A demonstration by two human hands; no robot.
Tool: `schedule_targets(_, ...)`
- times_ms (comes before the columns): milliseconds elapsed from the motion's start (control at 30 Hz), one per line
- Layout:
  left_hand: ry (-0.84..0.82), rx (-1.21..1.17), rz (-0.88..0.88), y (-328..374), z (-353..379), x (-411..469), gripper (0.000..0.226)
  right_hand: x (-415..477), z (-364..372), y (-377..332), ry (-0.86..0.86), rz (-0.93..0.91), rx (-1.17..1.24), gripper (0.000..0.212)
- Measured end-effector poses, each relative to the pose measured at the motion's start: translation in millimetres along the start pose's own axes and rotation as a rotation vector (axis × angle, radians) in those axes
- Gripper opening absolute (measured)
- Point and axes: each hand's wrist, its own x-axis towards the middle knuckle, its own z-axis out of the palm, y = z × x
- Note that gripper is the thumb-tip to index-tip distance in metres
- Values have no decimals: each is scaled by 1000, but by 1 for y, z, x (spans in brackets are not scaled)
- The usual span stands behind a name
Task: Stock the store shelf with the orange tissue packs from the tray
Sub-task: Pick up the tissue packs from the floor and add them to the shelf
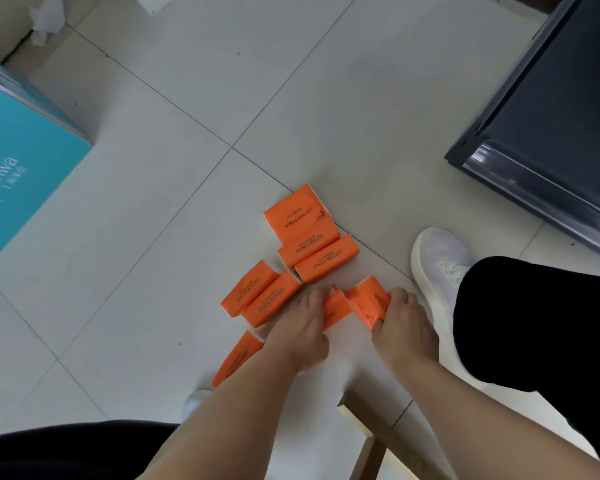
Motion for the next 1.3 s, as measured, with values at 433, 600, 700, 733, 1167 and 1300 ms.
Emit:
schedule_targets(433, 153, 234, 26, 30, -27, -9, 49, -1, -23, -13, 33, -84, -22, 31)
schedule_targets(600, 344, 280, -7, 36, -77, -28, 29, -16, -58, -28, 148, -110, -32, 30)
schedule_targets(700, 446, 243, -52, 38, -108, -52, 42, -34, -82, -37, 218, -160, -25, 31)
schedule_targets(733, 475, 227, -56, 40, -118, -62, 45, -40, -91, -39, 248, -184, -27, 32)
schedule_targets(1167, 724, 79, -18, 160, -225, -207, 52, -158, -268, -47, 634, -473, 42, 39)
schedule_targets(1300, 776, 45, 25, 208, -250, -223, 46, -186, -323, -23, 734, -474, 41, 42)
